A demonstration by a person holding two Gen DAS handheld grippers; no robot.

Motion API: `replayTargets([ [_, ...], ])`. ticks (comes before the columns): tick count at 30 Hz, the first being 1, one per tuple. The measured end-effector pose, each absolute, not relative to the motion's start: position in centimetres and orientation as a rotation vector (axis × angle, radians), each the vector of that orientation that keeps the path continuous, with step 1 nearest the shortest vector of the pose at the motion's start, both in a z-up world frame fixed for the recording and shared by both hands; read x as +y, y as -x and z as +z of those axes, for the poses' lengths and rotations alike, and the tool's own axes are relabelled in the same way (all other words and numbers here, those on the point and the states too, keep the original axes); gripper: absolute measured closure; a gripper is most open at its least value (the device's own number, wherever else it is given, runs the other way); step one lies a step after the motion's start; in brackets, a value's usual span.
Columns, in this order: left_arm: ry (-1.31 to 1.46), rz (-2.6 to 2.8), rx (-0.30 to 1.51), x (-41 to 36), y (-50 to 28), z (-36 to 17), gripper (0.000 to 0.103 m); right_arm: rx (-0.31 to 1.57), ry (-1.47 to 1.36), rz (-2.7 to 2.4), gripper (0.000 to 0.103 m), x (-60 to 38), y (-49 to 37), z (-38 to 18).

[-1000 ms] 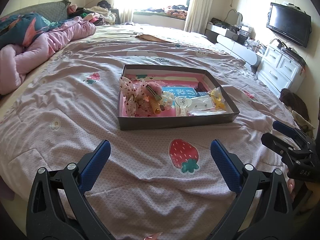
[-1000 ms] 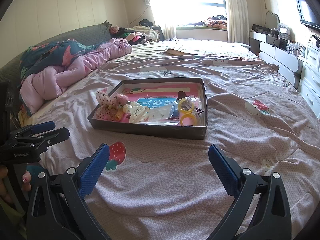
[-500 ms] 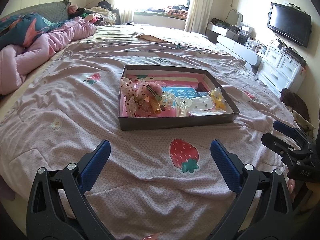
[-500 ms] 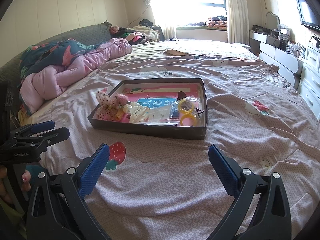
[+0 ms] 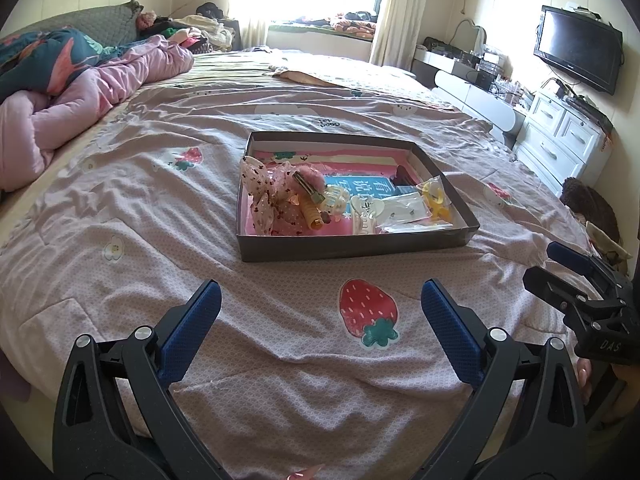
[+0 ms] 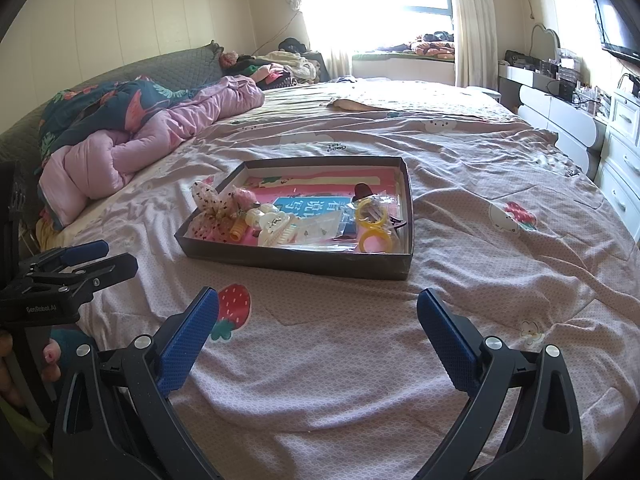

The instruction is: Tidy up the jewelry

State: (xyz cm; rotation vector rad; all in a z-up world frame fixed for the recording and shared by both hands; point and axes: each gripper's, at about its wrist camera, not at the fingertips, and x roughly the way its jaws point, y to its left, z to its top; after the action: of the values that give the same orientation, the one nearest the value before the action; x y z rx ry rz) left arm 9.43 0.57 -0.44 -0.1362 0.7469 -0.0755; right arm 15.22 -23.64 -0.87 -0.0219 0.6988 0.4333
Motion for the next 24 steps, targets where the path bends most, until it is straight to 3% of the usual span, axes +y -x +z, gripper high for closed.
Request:
replayTargets([
  [24,0.141,-0.070,0.742,0.77,-9.67,-0.45,0.011,0.699,0.021,0.428,0.007,-23.96,-15.42,-0.99],
])
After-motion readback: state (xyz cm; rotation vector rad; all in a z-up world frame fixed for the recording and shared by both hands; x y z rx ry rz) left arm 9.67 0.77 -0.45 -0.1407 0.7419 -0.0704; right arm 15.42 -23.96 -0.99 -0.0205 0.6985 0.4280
